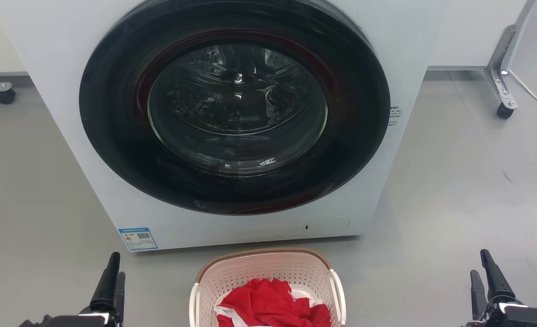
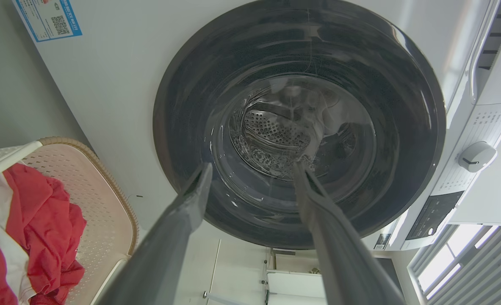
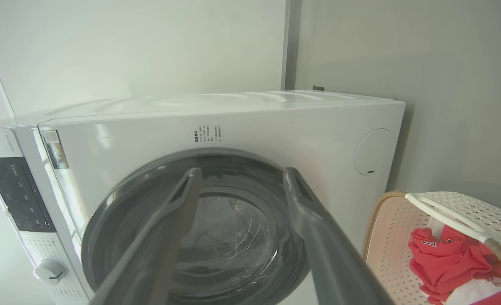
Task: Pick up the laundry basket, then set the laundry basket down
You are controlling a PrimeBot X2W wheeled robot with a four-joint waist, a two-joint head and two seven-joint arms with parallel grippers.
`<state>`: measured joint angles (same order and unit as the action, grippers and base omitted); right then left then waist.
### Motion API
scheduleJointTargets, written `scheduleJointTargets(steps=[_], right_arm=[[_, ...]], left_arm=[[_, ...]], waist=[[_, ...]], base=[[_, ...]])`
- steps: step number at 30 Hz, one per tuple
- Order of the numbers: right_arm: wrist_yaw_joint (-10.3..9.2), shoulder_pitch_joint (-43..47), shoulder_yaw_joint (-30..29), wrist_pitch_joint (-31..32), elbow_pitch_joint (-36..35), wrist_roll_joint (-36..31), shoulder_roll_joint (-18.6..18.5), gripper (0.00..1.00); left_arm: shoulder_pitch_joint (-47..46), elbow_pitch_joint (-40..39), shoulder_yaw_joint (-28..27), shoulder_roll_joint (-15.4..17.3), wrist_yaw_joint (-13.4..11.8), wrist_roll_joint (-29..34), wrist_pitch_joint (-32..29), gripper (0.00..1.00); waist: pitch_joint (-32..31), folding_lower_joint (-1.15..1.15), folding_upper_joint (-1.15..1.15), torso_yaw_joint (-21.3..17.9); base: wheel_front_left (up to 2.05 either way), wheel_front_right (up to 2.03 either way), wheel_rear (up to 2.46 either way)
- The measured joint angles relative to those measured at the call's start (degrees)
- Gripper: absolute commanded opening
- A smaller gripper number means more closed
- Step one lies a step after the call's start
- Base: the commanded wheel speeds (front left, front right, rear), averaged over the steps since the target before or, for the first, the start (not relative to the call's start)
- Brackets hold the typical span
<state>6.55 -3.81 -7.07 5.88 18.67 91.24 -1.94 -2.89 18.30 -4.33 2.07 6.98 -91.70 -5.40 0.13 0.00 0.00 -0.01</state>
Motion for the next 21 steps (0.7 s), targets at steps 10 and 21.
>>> scheduleJointTargets(steps=[10,21], right_arm=[[0.0,-0.1,0.7,-1.8,-0.2,-1.7,0.0,1.0],[-0.01,-0.4,2.8,-4.5,-0.7,-8.3,-0.9,1.0]], left_arm=[[-0.4,-0.4,1.3,0.0,0.0,0.8,1.8,1.0],[-1.6,-1.3,3.6,0.9,0.0,7.5,4.1,1.0]], waist=[[0.0,0.0,0.0,0.0],[0.1,0.0,0.0,0.2]], base=[[0.0,0.0,0.0],[0.0,0.0,0.0]])
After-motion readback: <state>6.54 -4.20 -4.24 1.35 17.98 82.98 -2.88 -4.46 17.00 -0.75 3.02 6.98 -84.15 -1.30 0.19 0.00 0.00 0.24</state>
